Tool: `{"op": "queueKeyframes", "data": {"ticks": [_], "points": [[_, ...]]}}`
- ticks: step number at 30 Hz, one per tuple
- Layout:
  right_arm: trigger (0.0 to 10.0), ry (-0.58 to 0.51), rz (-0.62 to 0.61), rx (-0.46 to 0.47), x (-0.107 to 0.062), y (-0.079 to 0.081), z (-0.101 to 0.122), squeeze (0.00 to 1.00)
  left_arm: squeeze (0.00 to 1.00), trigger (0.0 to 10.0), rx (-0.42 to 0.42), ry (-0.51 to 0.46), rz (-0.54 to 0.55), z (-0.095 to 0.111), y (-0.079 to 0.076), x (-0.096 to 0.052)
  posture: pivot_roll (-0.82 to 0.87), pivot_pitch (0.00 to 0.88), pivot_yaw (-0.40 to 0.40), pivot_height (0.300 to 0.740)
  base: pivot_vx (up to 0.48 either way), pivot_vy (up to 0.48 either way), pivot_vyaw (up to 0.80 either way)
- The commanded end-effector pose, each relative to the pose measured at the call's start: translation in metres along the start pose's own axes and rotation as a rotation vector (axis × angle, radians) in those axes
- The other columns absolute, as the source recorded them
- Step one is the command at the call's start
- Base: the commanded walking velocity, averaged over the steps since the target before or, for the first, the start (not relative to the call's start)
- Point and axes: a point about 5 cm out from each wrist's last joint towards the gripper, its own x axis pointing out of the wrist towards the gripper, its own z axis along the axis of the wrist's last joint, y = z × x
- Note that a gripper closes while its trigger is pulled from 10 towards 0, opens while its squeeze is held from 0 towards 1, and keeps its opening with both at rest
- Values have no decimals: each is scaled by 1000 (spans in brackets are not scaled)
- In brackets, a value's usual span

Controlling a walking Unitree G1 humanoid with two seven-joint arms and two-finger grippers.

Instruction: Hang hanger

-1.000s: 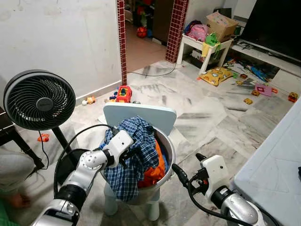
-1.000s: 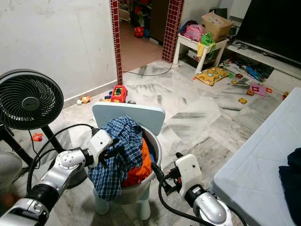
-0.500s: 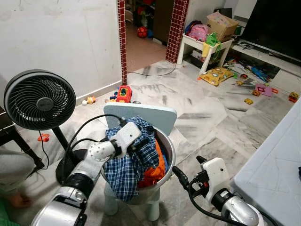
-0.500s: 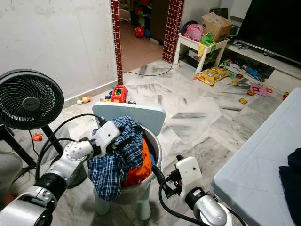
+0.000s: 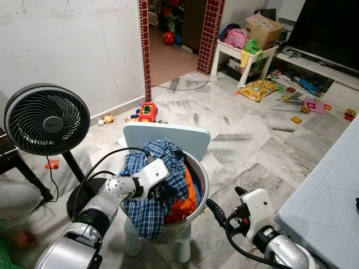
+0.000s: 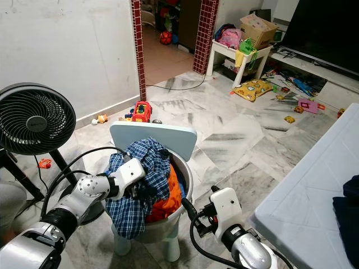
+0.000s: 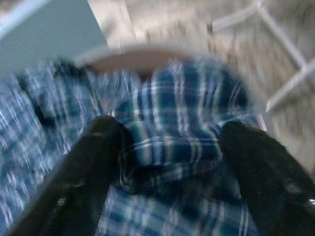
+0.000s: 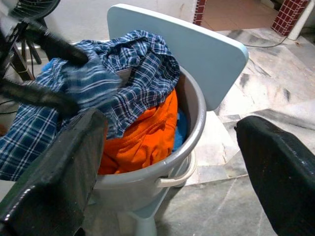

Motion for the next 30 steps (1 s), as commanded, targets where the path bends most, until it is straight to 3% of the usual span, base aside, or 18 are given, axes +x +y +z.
{"op": "queueKeyframes", "data": {"ticks": [1, 10, 30], "points": [[10000, -8, -11, -16, -1, -4, 4, 0, 0, 0, 20, 36, -3, -3, 3, -2, 47, 0, -39, 740, 0, 0, 0], [10000, 0, -17, -20, -4, -5, 3, 0, 0, 0, 28, 108, 30, -16, 6, -7, 34, 0, -38, 740, 0, 0, 0], [10000, 27, 47, -11, -13, -5, 1, 0, 0, 0, 19, 56, 40, -12, -1, -1, 13, 0, -42, 740, 0, 0, 0]]}}
